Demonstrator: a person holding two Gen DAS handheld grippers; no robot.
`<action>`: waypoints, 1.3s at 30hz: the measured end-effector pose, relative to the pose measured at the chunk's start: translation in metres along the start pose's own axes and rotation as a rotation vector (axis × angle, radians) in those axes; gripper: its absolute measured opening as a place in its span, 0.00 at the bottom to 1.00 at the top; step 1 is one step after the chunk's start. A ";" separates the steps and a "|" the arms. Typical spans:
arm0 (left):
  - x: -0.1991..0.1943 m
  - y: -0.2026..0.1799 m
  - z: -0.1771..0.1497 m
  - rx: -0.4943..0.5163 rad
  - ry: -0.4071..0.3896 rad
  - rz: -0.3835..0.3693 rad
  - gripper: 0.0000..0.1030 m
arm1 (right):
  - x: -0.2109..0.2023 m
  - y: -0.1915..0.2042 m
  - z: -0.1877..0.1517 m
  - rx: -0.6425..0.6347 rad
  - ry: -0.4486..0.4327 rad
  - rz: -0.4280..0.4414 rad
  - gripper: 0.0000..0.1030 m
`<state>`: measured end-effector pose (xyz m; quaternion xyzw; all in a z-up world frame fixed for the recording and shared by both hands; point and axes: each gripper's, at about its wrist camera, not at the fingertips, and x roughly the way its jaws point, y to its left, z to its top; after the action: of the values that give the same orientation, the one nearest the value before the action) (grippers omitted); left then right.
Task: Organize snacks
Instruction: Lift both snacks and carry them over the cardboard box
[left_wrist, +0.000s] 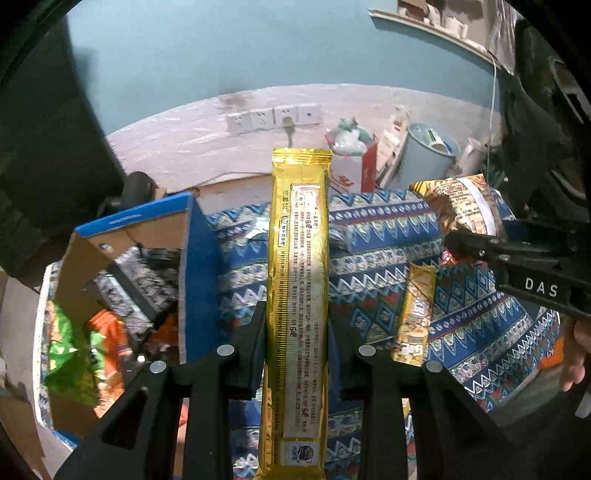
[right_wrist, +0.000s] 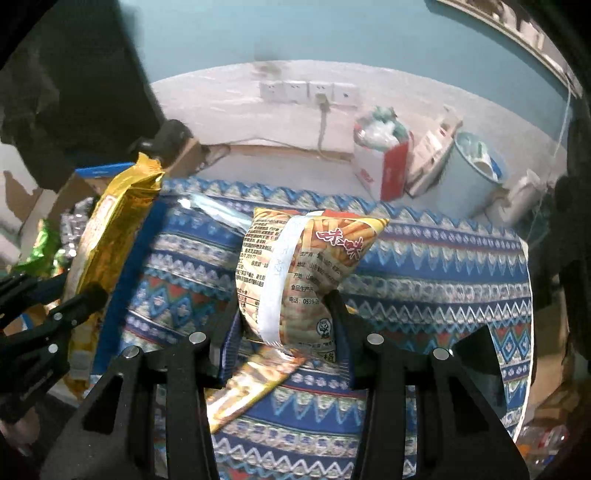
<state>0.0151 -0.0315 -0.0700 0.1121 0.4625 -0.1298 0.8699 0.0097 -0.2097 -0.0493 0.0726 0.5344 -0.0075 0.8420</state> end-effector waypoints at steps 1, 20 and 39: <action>-0.003 0.003 0.000 -0.004 -0.006 0.004 0.28 | -0.002 0.006 0.002 -0.009 -0.006 0.006 0.41; -0.038 0.094 -0.012 -0.148 -0.068 0.077 0.28 | 0.000 0.118 0.036 -0.152 -0.023 0.104 0.41; -0.030 0.189 -0.042 -0.345 -0.029 0.119 0.28 | 0.030 0.221 0.053 -0.257 0.018 0.191 0.41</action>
<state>0.0288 0.1635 -0.0543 -0.0134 0.4578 0.0017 0.8889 0.0898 0.0044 -0.0288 0.0148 0.5294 0.1415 0.8364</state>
